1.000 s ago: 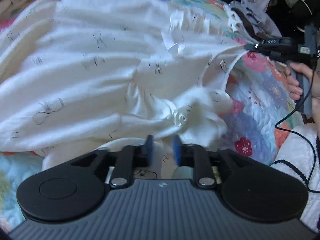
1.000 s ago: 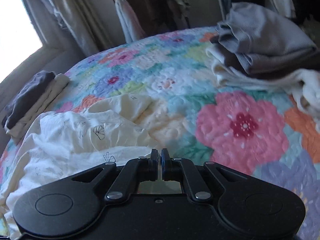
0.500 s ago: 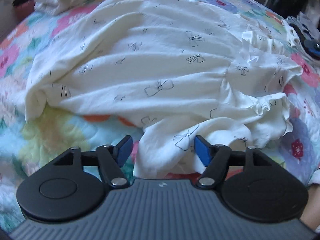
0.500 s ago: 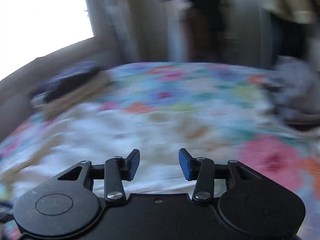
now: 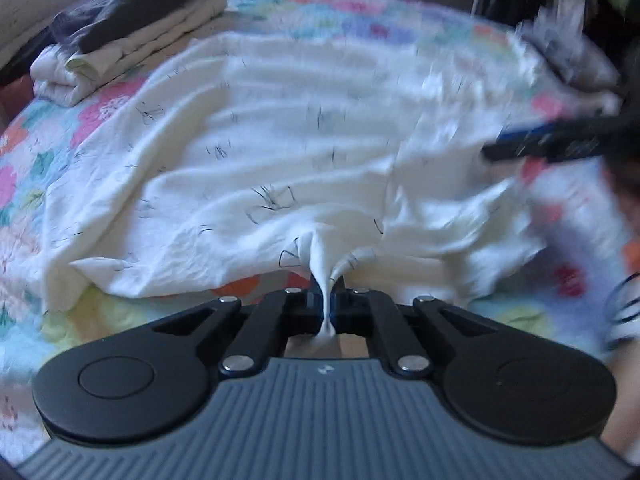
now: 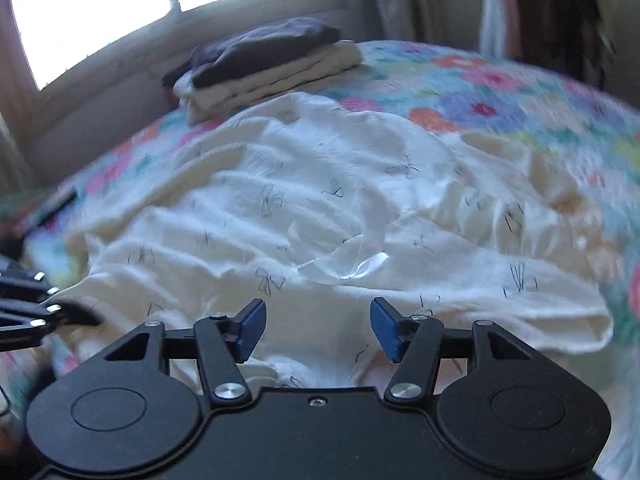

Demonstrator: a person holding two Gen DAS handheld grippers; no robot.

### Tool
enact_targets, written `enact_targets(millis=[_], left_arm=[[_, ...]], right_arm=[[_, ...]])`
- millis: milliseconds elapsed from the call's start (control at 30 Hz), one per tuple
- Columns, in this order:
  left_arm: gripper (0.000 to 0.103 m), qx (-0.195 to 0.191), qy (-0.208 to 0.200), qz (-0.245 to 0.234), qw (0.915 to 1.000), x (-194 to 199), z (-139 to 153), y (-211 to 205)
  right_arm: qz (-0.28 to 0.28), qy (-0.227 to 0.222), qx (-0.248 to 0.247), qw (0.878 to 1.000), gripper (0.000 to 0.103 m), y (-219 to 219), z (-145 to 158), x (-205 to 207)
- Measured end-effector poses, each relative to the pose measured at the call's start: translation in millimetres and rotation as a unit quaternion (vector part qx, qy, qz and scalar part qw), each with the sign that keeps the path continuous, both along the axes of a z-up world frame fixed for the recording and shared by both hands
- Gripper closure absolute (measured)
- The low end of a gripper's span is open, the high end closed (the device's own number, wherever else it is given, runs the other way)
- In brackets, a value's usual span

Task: Fold clothes

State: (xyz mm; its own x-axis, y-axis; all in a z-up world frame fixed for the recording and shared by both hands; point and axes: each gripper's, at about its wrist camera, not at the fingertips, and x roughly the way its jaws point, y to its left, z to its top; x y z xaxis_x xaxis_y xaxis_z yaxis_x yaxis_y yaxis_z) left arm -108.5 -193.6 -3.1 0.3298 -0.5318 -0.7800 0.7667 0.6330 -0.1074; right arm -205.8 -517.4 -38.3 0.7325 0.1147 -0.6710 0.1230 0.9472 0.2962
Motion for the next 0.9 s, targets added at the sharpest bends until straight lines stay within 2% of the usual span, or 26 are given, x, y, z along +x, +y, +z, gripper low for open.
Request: enact_targets(millis=[100, 167, 233, 300, 367, 400, 500, 533, 600, 667, 733, 833, 900], left_arm=[[0.101, -0.019, 0.001, 0.013, 0.9997, 1.3, 34.2, 30.9], [0.101, -0.031, 0.02, 0.023, 0.9991, 5.9, 42.2, 47.6], [0.101, -0.034, 0.066, 0.031, 0.9967, 15.9, 31.0, 55.9], [0.1, 0.007, 0.091, 0.055, 0.9943, 23.1, 3.7, 51.3], [0.098, 0.066, 0.092, 0.067, 0.9913, 25.8, -28.5, 41.4], [0.098, 0.074, 0.093, 0.071, 0.9904, 26.8, -38.0, 38.5], [0.097, 0.068, 0.094, 0.074, 0.9904, 28.9, -50.6, 33.4], [0.093, 0.064, 0.084, 0.069, 0.992, 28.5, -47.7, 32.0], [0.09, 0.06, 0.054, 0.056, 0.9952, 28.0, -40.0, 27.6], [0.089, 0.052, 0.034, 0.045, 0.997, 31.5, -34.6, 23.0], [0.09, 0.034, 0.024, 0.04, 0.9983, 35.4, -33.2, 19.5], [0.093, 0.012, 0.024, 0.045, 0.9986, 49.4, -36.9, 17.1], [0.093, -0.003, 0.036, 0.056, 0.9978, 61.4, -40.1, 16.6]], right_arm=[[-0.004, -0.003, 0.084, 0.996, 0.04, -9.4, 2.0, -0.7], [0.007, 0.008, 0.111, 0.994, 0.04, -4.8, -0.8, 1.0], [0.025, 0.035, 0.105, 0.994, 0.04, 4.1, -6.8, 3.9], [0.024, 0.054, 0.055, 0.997, 0.04, 14.6, -10.1, 3.8], [0.021, 0.061, 0.012, 0.998, 0.04, 22.1, -9.0, 1.4], [0.017, 0.061, 0.002, 0.998, 0.04, 23.3, -6.7, -1.1], [-0.001, 0.04, 0.009, 0.999, 0.039, 20.1, 4.9, -12.9], [0.005, 0.026, 0.02, 0.999, 0.039, 21.5, 10.4, -18.5], [0.051, 0.004, 0.024, 0.998, 0.04, 33.8, 21.0, -21.7], [0.123, -0.006, 0.007, 0.992, 0.04, 61.5, 26.0, -21.0], [0.197, -0.01, -0.016, 0.98, 0.04, 92.9, 26.3, -19.7], [0.289, 0.005, -0.045, 0.956, 0.04, 140.0, 10.6, -14.1], [0.319, 0.026, -0.06, 0.946, 0.04, 160.4, -4.9, -6.6]])
